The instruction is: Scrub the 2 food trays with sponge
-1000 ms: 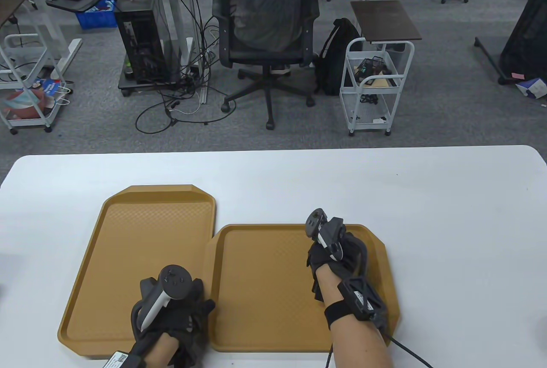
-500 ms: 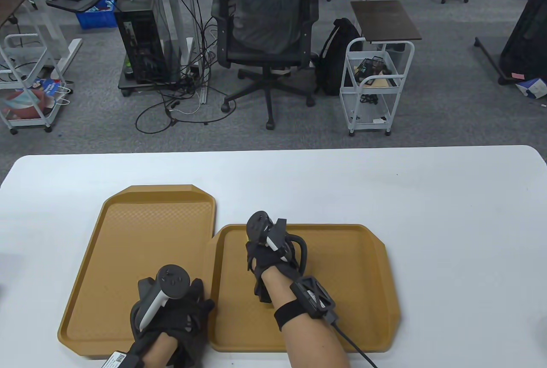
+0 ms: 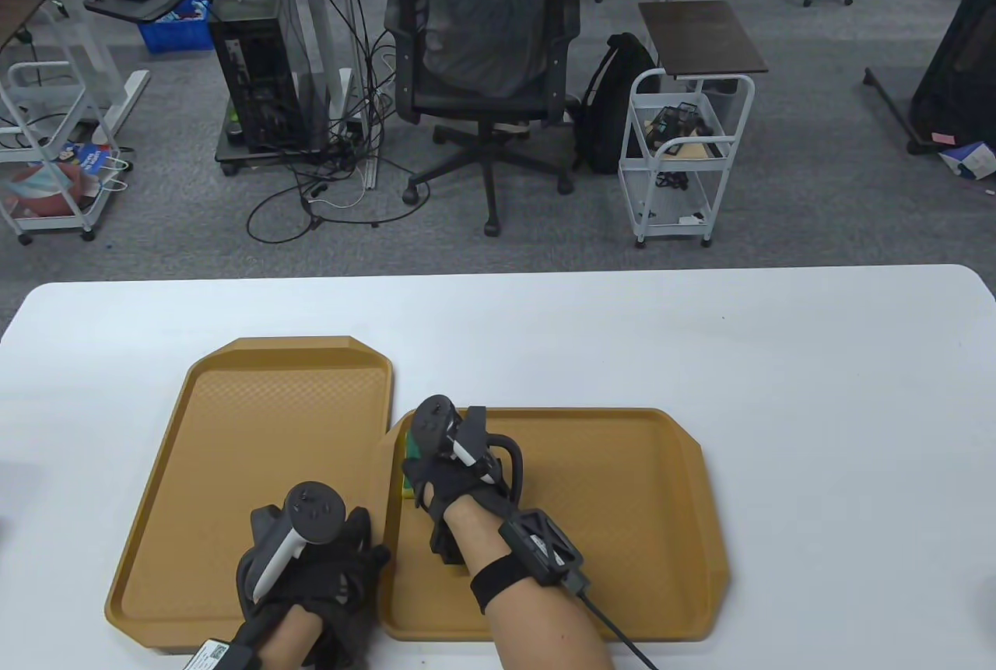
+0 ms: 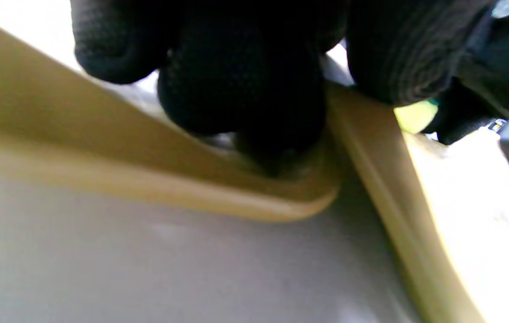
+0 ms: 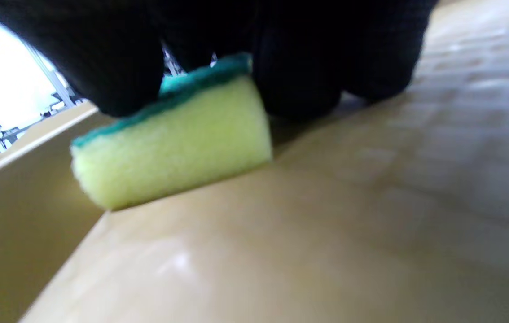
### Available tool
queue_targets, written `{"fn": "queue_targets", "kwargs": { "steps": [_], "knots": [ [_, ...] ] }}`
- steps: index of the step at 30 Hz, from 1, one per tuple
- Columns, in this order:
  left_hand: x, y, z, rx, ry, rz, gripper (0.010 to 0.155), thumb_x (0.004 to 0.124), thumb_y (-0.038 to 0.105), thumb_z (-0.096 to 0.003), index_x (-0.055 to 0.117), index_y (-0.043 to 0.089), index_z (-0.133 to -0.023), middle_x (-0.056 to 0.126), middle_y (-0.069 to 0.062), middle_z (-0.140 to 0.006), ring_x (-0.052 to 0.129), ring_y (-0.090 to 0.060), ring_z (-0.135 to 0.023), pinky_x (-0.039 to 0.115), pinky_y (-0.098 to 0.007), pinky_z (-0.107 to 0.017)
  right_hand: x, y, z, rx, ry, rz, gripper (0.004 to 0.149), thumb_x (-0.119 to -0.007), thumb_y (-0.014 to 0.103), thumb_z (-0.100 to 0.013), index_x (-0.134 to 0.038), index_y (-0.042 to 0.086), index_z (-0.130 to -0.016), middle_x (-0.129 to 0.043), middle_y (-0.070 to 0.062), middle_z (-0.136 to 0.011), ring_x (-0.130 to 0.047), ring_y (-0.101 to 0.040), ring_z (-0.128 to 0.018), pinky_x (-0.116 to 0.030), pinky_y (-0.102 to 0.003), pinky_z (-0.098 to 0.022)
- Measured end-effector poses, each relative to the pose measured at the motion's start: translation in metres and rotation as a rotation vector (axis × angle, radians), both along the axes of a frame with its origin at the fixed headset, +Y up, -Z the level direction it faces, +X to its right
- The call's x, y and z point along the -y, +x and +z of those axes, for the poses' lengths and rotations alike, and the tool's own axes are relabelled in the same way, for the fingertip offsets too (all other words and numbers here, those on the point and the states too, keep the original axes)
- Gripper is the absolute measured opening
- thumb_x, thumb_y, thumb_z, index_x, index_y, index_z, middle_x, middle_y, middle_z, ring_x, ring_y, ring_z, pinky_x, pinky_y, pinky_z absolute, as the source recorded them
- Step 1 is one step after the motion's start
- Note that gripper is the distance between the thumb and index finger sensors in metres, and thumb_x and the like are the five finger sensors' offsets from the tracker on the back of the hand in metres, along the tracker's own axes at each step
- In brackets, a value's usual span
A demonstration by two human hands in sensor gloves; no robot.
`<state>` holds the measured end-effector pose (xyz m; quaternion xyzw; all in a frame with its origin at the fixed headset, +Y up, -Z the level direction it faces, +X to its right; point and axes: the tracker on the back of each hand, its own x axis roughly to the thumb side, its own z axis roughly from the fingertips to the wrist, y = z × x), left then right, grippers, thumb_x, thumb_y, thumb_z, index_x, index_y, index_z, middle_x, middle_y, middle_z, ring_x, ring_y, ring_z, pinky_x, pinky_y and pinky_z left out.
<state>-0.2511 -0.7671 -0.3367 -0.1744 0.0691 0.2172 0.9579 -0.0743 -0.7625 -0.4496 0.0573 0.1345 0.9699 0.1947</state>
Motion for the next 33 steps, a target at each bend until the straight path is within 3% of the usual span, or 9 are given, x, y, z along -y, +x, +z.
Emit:
{"fn": "queue_targets", "kwargs": {
  "steps": [6, 22, 33],
  "knots": [
    [0.001, -0.001, 0.001, -0.002, 0.000, 0.005, 0.069, 0.085, 0.052, -0.0416, 0.067, 0.026, -0.103, 0.105, 0.000, -0.059, 0.103, -0.025, -0.043, 0.084, -0.044, -0.044, 0.000, -0.002, 0.026, -0.062, -0.097, 0.011, 0.072, -0.089, 0.043, -0.046, -0.059, 0.016, -0.105, -0.057, -0.018, -0.106, -0.087, -0.029, -0.057, -0.081, -0.046, -0.046],
    [0.001, -0.002, 0.001, -0.007, -0.003, 0.012, 0.069, 0.085, 0.052, -0.0416, 0.067, 0.027, -0.103, 0.105, 0.001, -0.058, 0.103, -0.025, -0.043, 0.084, -0.044, -0.044, 0.001, -0.002, 0.092, -0.154, -0.147, 0.033, 0.072, -0.087, 0.042, -0.047, -0.055, 0.016, -0.106, -0.051, -0.018, -0.108, -0.087, -0.030, -0.058, -0.081, -0.046, -0.046],
    [0.001, -0.001, 0.002, -0.007, 0.004, -0.007, 0.069, 0.085, 0.053, -0.0418, 0.067, 0.027, -0.104, 0.105, 0.001, -0.058, 0.103, -0.025, -0.043, 0.084, -0.044, -0.044, 0.001, -0.006, 0.115, -0.198, -0.147, 0.074, 0.080, -0.088, 0.048, -0.044, -0.052, 0.015, -0.107, -0.048, -0.019, -0.108, -0.086, -0.032, -0.059, -0.080, -0.047, -0.047]
  ]
}}
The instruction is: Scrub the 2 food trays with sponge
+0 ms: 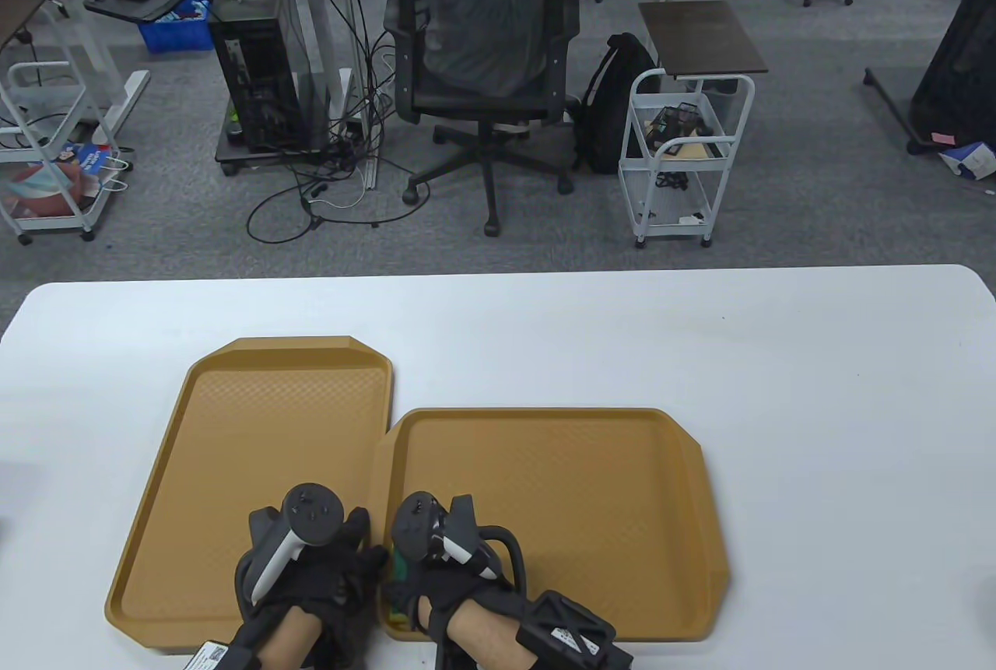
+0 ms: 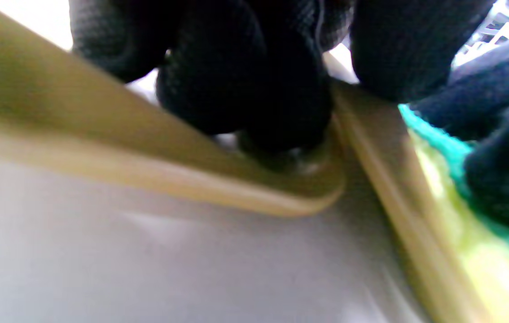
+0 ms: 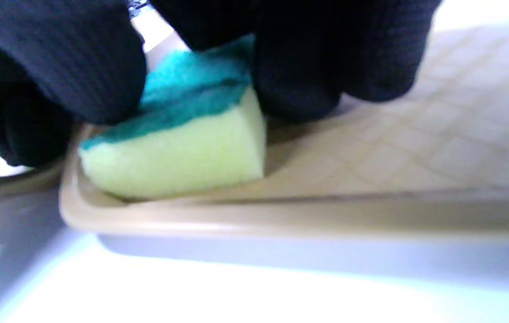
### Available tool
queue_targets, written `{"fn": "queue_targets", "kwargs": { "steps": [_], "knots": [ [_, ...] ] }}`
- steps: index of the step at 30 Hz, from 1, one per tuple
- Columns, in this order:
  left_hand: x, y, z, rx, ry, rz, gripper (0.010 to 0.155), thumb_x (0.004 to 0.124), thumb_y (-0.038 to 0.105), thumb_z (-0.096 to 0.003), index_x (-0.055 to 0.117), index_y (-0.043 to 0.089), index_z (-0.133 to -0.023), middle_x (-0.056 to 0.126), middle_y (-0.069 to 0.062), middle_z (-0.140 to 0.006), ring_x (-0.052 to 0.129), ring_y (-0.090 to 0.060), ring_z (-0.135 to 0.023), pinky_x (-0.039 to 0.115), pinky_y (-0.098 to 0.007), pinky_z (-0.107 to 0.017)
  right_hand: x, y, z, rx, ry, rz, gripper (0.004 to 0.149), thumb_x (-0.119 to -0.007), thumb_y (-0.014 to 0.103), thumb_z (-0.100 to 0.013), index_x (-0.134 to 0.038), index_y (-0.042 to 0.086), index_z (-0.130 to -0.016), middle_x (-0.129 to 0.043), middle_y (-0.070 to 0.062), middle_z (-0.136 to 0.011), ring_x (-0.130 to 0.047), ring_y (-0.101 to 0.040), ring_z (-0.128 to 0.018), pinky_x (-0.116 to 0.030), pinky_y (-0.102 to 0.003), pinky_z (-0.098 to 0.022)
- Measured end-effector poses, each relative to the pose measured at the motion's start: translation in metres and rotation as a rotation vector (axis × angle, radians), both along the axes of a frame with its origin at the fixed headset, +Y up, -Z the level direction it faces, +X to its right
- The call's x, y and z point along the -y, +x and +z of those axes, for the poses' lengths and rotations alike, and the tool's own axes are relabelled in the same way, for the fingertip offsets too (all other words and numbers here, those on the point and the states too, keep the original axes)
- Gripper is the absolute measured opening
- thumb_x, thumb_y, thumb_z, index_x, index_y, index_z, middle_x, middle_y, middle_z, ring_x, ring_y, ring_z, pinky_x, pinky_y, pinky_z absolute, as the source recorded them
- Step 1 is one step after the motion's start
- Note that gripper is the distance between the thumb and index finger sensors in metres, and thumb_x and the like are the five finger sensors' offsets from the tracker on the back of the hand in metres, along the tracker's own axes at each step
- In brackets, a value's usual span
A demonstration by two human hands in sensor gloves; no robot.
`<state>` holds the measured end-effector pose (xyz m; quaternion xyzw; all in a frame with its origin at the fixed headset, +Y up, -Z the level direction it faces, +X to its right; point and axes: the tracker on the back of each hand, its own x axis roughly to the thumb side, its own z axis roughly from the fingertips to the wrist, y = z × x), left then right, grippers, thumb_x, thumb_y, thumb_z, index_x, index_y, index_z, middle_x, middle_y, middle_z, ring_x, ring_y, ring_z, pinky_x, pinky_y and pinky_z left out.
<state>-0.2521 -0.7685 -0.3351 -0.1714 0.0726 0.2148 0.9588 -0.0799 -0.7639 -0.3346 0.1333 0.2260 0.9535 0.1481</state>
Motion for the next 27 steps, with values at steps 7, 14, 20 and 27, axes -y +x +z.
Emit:
{"fn": "queue_targets", "kwargs": {
  "steps": [7, 14, 20, 27],
  "knots": [
    [0.000, 0.004, 0.001, 0.011, 0.010, -0.031, 0.070, 0.084, 0.053, -0.0426, 0.066, 0.024, -0.104, 0.104, 0.000, -0.060, 0.102, -0.025, -0.044, 0.084, -0.044, -0.045, -0.002, 0.010, 0.001, -0.015, 0.016, 0.043, 0.079, -0.090, 0.047, -0.044, -0.053, 0.017, -0.107, -0.050, -0.017, -0.109, -0.086, -0.032, -0.060, -0.080, -0.048, -0.048],
    [0.000, 0.005, 0.001, 0.010, 0.011, -0.033, 0.070, 0.083, 0.053, -0.0428, 0.066, 0.024, -0.104, 0.104, 0.000, -0.060, 0.102, -0.025, -0.044, 0.084, -0.044, -0.045, -0.005, 0.050, 0.007, 0.017, 0.052, 0.074, 0.076, -0.090, 0.044, -0.044, -0.054, 0.018, -0.106, -0.052, -0.016, -0.110, -0.087, -0.033, -0.063, -0.081, -0.049, -0.050],
    [0.000, 0.006, 0.001, 0.010, 0.012, -0.040, 0.070, 0.083, 0.052, -0.0428, 0.066, 0.023, -0.105, 0.104, 0.000, -0.060, 0.102, -0.025, -0.045, 0.083, -0.044, -0.045, -0.005, 0.103, 0.015, 0.080, 0.106, 0.097, 0.073, -0.089, 0.043, -0.044, -0.058, 0.019, -0.105, -0.054, -0.015, -0.110, -0.089, -0.033, -0.064, -0.082, -0.050, -0.051],
    [0.000, 0.006, 0.001, 0.012, 0.012, -0.043, 0.071, 0.083, 0.052, -0.0430, 0.065, 0.023, -0.105, 0.104, 0.000, -0.060, 0.102, -0.025, -0.045, 0.083, -0.044, -0.045, -0.008, 0.169, 0.025, 0.169, 0.166, 0.155, 0.068, -0.089, 0.041, -0.045, -0.062, 0.019, -0.104, -0.057, -0.015, -0.109, -0.091, -0.034, -0.066, -0.083, -0.051, -0.053]
  ]
}}
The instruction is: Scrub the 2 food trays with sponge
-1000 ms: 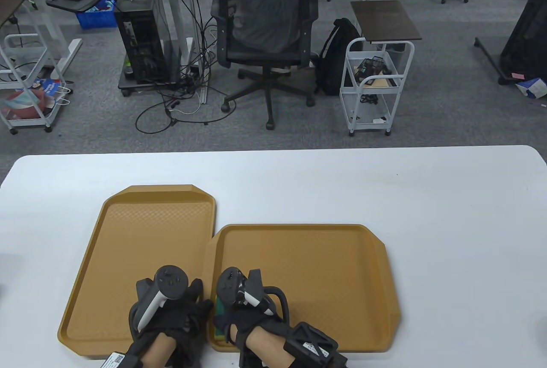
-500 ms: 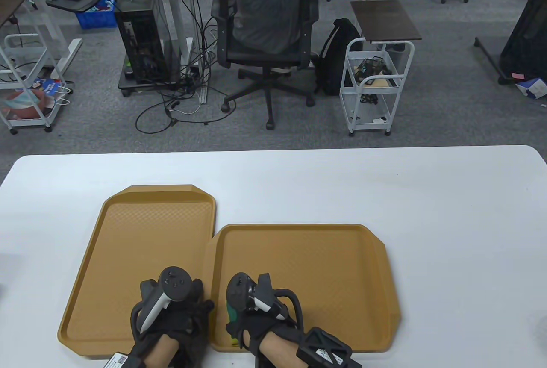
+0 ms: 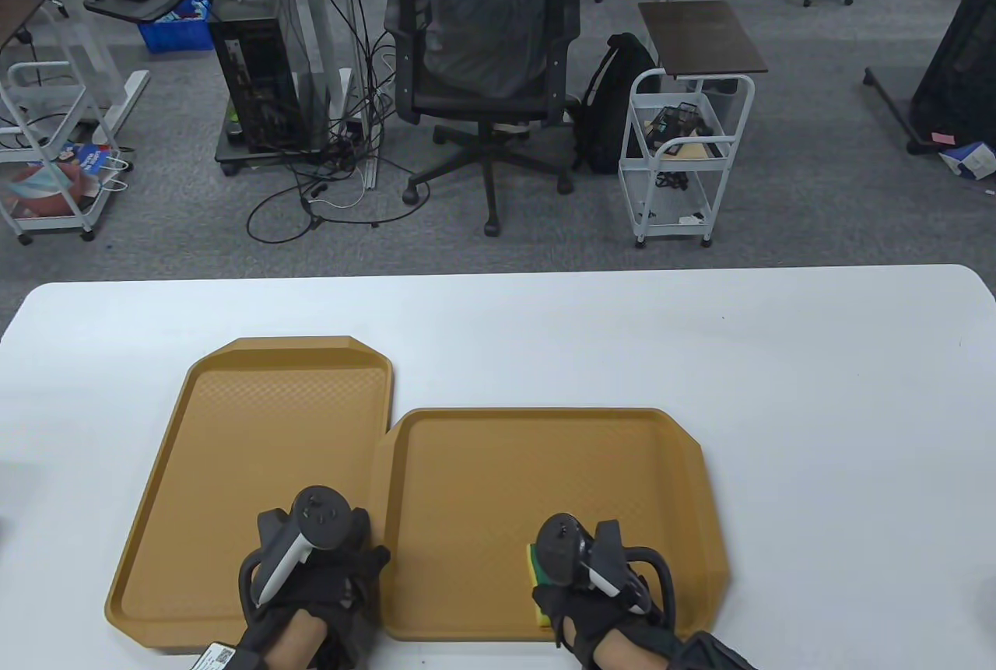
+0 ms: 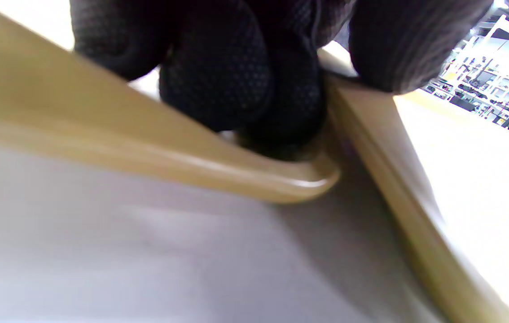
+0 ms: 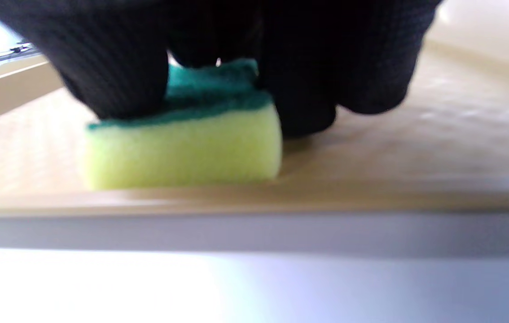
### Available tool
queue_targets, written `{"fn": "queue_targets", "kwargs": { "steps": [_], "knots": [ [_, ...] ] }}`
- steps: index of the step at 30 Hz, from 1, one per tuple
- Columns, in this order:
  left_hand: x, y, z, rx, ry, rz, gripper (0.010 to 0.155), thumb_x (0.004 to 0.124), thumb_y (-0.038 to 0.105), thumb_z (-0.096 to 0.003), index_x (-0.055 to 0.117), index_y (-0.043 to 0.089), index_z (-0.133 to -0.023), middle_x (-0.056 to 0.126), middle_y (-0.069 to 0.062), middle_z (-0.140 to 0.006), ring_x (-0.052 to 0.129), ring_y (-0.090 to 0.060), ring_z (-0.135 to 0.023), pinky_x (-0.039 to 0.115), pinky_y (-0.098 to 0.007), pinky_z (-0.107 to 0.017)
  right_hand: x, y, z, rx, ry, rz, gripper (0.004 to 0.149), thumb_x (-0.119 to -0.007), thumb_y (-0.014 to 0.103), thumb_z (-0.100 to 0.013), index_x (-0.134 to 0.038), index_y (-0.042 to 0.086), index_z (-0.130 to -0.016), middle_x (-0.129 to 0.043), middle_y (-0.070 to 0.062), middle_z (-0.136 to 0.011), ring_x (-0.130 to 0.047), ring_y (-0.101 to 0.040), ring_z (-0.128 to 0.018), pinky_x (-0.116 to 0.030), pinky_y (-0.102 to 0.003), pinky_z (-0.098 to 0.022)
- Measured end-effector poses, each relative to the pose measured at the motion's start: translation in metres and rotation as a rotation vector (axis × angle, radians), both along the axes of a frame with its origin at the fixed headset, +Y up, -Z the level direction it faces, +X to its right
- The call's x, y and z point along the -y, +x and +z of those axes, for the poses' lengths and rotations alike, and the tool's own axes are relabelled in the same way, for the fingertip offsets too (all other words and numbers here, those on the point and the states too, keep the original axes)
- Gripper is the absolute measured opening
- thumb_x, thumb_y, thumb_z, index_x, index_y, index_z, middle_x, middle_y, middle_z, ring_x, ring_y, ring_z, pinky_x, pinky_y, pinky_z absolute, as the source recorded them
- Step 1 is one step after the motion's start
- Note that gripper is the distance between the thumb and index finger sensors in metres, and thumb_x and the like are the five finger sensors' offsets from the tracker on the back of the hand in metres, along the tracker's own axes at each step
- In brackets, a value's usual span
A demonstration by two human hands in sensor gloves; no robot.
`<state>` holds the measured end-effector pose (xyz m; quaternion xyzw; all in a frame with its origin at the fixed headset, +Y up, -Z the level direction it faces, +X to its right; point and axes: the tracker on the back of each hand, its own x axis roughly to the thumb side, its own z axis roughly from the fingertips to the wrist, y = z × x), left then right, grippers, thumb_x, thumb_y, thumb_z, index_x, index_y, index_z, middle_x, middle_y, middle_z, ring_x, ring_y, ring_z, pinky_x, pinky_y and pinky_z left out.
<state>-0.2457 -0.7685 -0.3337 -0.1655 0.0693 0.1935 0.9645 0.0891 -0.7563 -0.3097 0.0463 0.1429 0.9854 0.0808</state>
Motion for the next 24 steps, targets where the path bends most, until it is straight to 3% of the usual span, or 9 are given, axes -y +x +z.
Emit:
{"fn": "queue_targets", "kwargs": {
  "steps": [10, 16, 24],
  "knots": [
    [0.000, 0.000, 0.000, 0.001, 0.001, -0.004, 0.071, 0.082, 0.052, -0.0431, 0.065, 0.023, -0.105, 0.104, -0.001, -0.060, 0.102, -0.025, -0.045, 0.083, -0.044, -0.045, -0.003, 0.065, 0.014, 0.101, 0.084, 0.098, 0.066, -0.091, 0.042, -0.044, -0.067, 0.021, -0.102, -0.061, -0.014, -0.108, -0.095, -0.034, -0.069, -0.086, -0.050, -0.054],
    [0.000, 0.001, 0.000, 0.001, 0.002, -0.004, 0.070, 0.082, 0.052, -0.0431, 0.065, 0.023, -0.105, 0.104, -0.001, -0.060, 0.102, -0.025, -0.045, 0.083, -0.044, -0.045, -0.001, 0.069, 0.015, 0.106, 0.136, 0.087, 0.064, -0.092, 0.041, -0.043, -0.071, 0.021, -0.100, -0.066, -0.015, -0.107, -0.098, -0.033, -0.069, -0.089, -0.048, -0.054],
    [0.001, 0.000, 0.001, 0.002, 0.003, -0.002, 0.070, 0.082, 0.052, -0.0431, 0.065, 0.023, -0.105, 0.103, 0.000, -0.061, 0.102, -0.025, -0.045, 0.083, -0.044, -0.045, 0.000, 0.068, -0.022, 0.153, 0.146, 0.054, 0.063, -0.092, 0.040, -0.043, -0.071, 0.023, -0.100, -0.066, -0.013, -0.107, -0.097, -0.032, -0.070, -0.089, -0.048, -0.055]
  ]
}}
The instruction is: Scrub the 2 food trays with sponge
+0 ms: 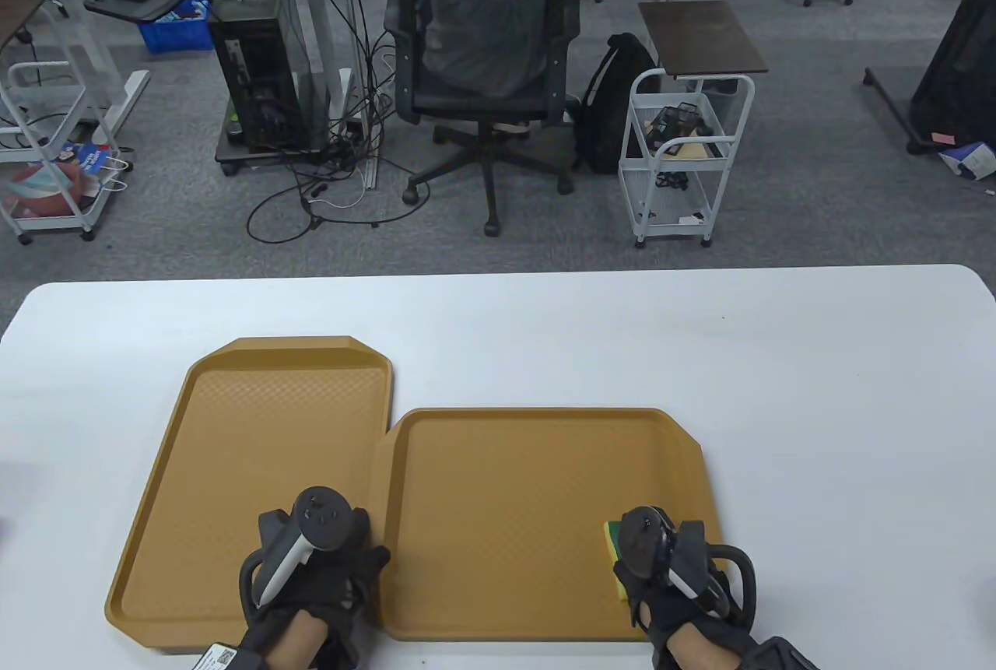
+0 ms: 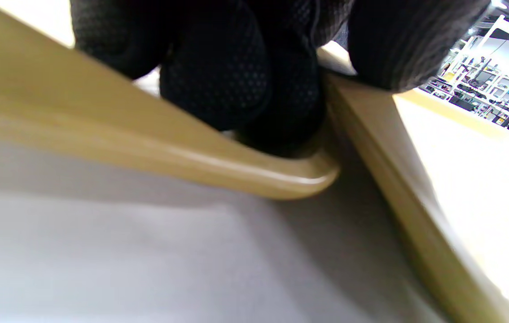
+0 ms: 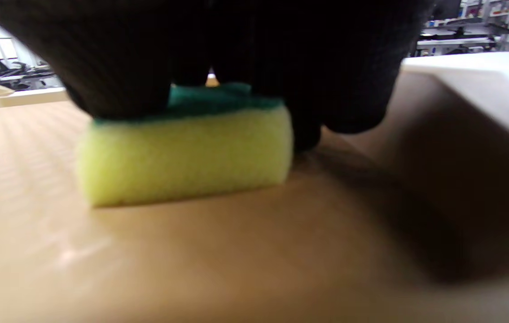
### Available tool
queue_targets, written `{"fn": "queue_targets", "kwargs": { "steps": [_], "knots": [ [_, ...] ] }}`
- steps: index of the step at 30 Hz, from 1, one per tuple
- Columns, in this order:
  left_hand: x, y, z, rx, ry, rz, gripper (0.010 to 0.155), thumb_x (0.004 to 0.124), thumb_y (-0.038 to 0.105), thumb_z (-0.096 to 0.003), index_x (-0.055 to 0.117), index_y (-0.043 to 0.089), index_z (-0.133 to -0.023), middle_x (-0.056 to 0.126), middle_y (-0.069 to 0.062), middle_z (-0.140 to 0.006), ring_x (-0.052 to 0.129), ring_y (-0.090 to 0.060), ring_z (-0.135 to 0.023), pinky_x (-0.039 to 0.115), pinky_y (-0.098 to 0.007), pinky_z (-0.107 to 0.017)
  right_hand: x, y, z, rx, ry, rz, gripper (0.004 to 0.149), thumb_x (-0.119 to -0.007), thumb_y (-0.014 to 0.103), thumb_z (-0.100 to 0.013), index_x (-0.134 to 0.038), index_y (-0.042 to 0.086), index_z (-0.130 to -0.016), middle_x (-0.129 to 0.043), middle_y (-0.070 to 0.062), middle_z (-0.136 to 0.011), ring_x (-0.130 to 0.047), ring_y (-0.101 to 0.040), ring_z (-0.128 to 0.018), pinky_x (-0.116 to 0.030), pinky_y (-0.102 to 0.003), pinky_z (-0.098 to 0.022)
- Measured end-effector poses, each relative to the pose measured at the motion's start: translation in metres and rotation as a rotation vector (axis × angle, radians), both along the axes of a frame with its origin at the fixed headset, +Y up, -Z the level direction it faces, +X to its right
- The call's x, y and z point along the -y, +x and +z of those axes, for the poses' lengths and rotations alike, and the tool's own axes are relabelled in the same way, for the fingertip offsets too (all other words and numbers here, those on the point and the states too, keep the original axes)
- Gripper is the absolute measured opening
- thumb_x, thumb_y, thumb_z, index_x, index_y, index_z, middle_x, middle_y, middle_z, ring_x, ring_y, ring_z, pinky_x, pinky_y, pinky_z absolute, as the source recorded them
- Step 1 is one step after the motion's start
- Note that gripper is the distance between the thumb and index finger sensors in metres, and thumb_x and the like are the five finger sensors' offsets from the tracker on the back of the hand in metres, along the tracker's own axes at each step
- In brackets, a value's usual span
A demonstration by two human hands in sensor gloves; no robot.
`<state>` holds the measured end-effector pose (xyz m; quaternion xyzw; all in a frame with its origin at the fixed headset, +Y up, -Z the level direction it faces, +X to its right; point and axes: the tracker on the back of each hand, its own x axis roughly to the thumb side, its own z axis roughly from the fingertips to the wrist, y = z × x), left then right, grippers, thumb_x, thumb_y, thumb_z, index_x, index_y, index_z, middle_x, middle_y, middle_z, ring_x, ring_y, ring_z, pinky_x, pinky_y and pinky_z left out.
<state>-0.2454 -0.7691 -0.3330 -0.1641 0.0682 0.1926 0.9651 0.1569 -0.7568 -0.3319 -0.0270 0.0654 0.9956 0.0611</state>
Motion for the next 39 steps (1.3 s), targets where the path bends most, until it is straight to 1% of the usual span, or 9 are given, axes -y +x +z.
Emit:
{"fn": "queue_targets", "kwargs": {
  "steps": [5, 10, 16, 21, 27, 37, 39],
  "knots": [
    [0.000, 0.000, 0.000, 0.001, -0.003, 0.005, 0.070, 0.082, 0.052, -0.0431, 0.065, 0.023, -0.105, 0.103, -0.001, -0.060, 0.102, -0.025, -0.045, 0.083, -0.044, -0.045, 0.001, 0.000, -0.032, 0.072, 0.002, 0.001, 0.061, -0.091, 0.040, -0.044, -0.071, 0.024, -0.100, -0.066, -0.013, -0.107, -0.096, -0.033, -0.071, -0.087, -0.048, -0.056],
    [0.001, 0.000, -0.001, 0.002, -0.005, 0.010, 0.070, 0.082, 0.052, -0.0432, 0.065, 0.023, -0.105, 0.103, -0.001, -0.061, 0.102, -0.025, -0.045, 0.083, -0.044, -0.045, 0.002, -0.001, -0.059, 0.134, 0.006, -0.023, 0.061, -0.090, 0.039, -0.044, -0.072, 0.024, -0.100, -0.065, -0.012, -0.108, -0.094, -0.033, -0.073, -0.086, -0.049, -0.058],
    [0.001, -0.001, -0.001, 0.004, -0.010, 0.018, 0.070, 0.082, 0.051, -0.0433, 0.065, 0.023, -0.105, 0.103, -0.001, -0.060, 0.102, -0.025, -0.045, 0.083, -0.044, -0.045, 0.004, -0.002, -0.080, 0.186, 0.026, -0.090, 0.061, -0.091, 0.039, -0.043, -0.072, 0.025, -0.100, -0.065, -0.012, -0.108, -0.092, -0.034, -0.073, -0.082, -0.050, -0.060],
    [0.001, -0.001, -0.002, 0.004, -0.012, 0.020, 0.070, 0.082, 0.051, -0.0433, 0.064, 0.023, -0.105, 0.103, -0.001, -0.061, 0.102, -0.025, -0.045, 0.083, -0.044, -0.045, 0.007, 0.001, -0.088, 0.213, 0.000, -0.143, 0.061, -0.089, 0.040, -0.044, -0.070, 0.025, -0.101, -0.062, -0.010, -0.110, -0.088, -0.035, -0.073, -0.078, -0.052, -0.061],
    [0.001, -0.001, -0.002, 0.003, -0.011, 0.018, 0.070, 0.082, 0.051, -0.0435, 0.064, 0.022, -0.105, 0.103, -0.001, -0.061, 0.102, -0.025, -0.046, 0.083, -0.044, -0.046, 0.008, -0.009, -0.086, 0.166, -0.033, -0.119, 0.062, -0.082, 0.040, -0.047, -0.064, 0.023, -0.104, -0.055, -0.012, -0.112, -0.083, -0.037, -0.074, -0.076, -0.053, -0.062],
    [0.001, -0.001, -0.002, 0.003, -0.012, 0.019, 0.070, 0.082, 0.051, -0.0435, 0.064, 0.023, -0.105, 0.103, -0.001, -0.061, 0.102, -0.025, -0.046, 0.083, -0.044, -0.046, 0.007, -0.079, -0.092, 0.038, -0.035, -0.114, 0.062, -0.083, 0.039, -0.047, -0.064, 0.020, -0.103, -0.055, -0.015, -0.111, -0.085, -0.037, -0.070, -0.078, -0.052, -0.058],
    [0.001, -0.001, -0.002, 0.006, -0.013, 0.019, 0.070, 0.082, 0.051, -0.0435, 0.064, 0.023, -0.105, 0.103, -0.001, -0.061, 0.102, -0.025, -0.046, 0.083, -0.044, -0.046, 0.007, -0.101, -0.094, 0.009, -0.027, -0.114, 0.062, -0.083, 0.039, -0.047, -0.065, 0.019, -0.103, -0.055, -0.016, -0.110, -0.086, -0.037, -0.069, -0.078, -0.052, -0.057]
  ]
}}
